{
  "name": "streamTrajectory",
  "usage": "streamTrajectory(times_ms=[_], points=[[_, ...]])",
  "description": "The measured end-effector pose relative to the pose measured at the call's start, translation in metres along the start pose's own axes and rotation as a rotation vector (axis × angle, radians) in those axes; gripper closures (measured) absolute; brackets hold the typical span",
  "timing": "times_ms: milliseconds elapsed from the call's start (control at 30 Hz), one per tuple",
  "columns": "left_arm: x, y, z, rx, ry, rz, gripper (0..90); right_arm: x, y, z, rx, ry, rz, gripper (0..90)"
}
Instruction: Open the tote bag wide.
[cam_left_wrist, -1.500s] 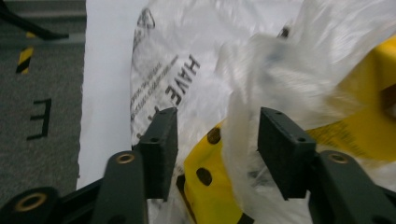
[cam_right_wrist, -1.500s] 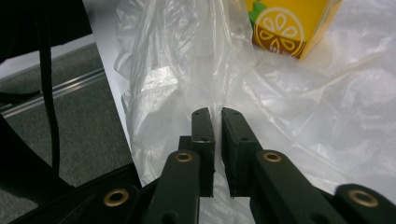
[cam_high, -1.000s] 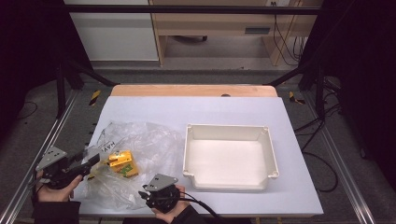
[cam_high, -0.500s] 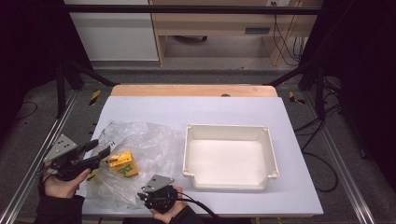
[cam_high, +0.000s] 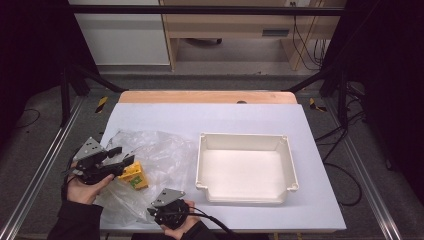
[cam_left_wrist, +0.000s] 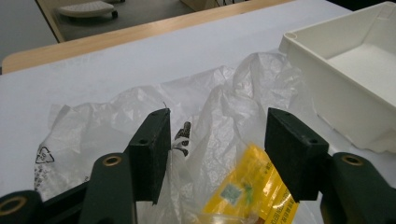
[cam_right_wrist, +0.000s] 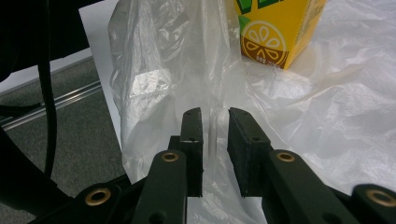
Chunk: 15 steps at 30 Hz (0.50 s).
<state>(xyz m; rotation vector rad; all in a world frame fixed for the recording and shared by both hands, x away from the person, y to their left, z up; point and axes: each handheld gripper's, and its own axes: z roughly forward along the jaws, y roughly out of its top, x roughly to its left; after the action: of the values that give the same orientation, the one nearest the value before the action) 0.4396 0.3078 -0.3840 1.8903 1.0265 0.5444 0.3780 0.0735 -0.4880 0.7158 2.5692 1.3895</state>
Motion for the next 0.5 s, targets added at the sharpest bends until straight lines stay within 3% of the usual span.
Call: streamTrajectory(times_ms=[267, 400, 500], points=[[0.0015, -0.0041, 0.0059, 0.034, 0.014, -0.003, 60.1, 0.0000, -0.0009, 0.0012, 0.003, 0.002, 0.000, 76.1], [0.0021, -0.0058, 0.0056, 0.047, 0.022, 0.002, 74.1, 0.0000, -0.0012, 0.0015, 0.004, 0.000, 0.001, 76.3], [0.0038, -0.0079, 0.0055, 0.053, 0.059, -0.004, 83.4, 0.0001, -0.0015, 0.0017, 0.003, -0.001, 0.001, 76.5]])
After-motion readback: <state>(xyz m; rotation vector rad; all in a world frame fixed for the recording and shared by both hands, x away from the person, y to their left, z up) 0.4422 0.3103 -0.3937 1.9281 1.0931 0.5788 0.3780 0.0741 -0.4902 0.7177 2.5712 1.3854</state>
